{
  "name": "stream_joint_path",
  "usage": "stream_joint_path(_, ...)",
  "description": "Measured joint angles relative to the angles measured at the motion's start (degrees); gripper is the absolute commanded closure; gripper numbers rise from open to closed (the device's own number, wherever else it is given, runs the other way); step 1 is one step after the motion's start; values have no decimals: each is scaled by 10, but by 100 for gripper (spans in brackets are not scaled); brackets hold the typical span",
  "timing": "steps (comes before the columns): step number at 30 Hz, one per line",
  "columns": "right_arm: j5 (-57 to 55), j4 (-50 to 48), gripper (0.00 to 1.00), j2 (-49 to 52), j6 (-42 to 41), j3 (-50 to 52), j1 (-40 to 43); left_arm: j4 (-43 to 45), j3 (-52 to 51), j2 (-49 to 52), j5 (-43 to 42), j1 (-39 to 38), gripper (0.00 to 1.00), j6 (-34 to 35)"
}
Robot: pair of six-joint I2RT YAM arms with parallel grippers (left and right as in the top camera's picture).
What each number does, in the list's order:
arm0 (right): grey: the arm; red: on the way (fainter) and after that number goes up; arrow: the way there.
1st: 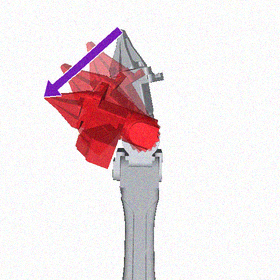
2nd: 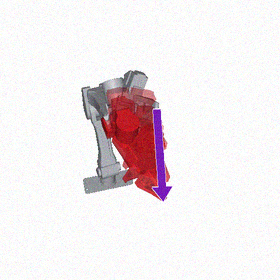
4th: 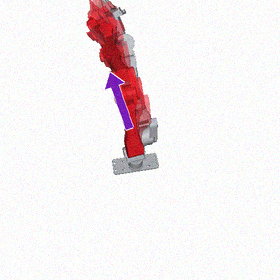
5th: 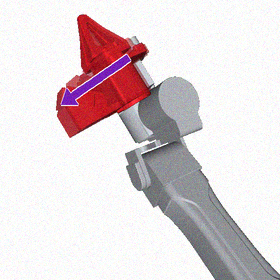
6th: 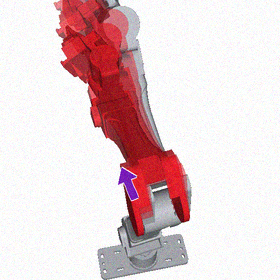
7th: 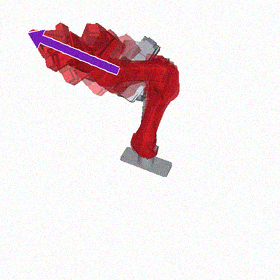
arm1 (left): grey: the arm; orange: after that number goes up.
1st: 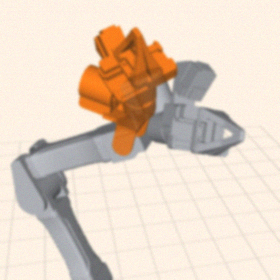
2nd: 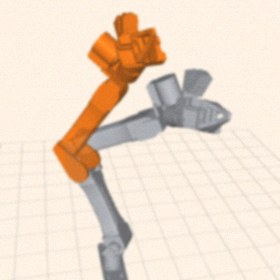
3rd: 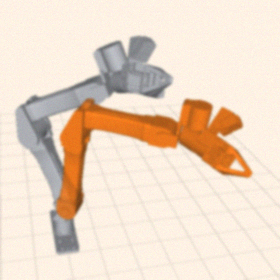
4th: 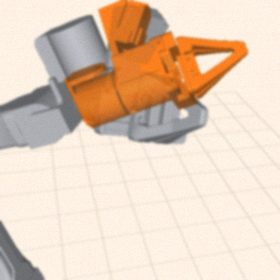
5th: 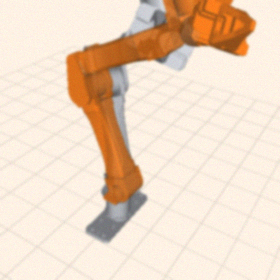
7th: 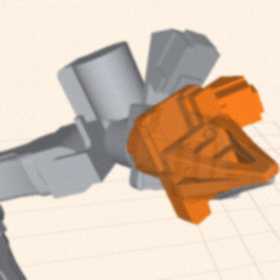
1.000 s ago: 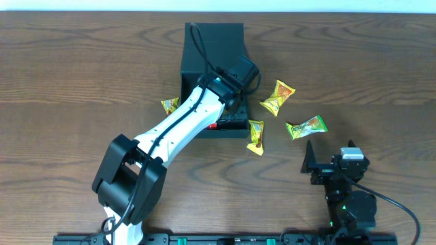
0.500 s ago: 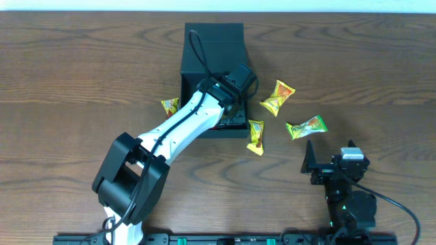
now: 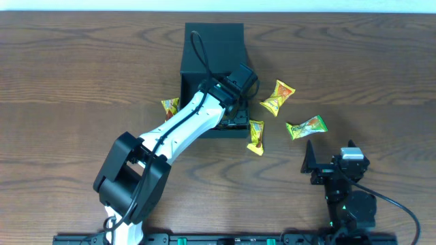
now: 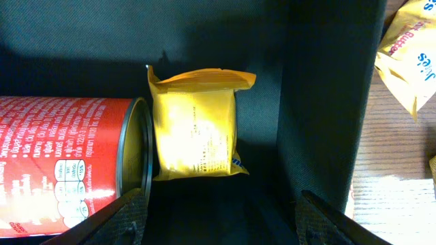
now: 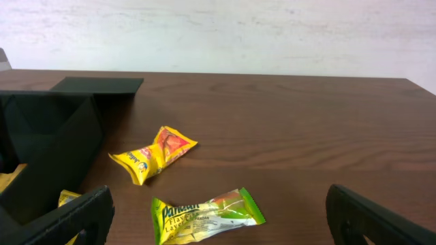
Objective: Pack container
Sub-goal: 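Lower the yellow packet into the box and release it, then move the left gripper to the Apollo chocolate cake packet and grasp it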
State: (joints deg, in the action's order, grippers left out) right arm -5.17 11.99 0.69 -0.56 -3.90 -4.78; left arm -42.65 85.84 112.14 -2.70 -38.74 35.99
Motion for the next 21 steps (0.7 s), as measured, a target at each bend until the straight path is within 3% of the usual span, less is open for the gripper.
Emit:
stream_joint_path(8, 0, 0, 1, 0, 0, 0, 0, -2, 18, 3, -7, 0, 38, -38)
stream_joint_path(13, 0, 0, 1, 0, 0, 0, 0, -57, 122, 9, 0, 0, 47, -59)
stream_joint_path(17, 0, 0, 1, 0, 0, 0, 0, -127, 228, 4, 25, 0, 59, -74)
stream_joint_path(21, 0, 0, 1, 0, 0, 0, 0, -217, 303, -34, 68, 1, 51, -92)
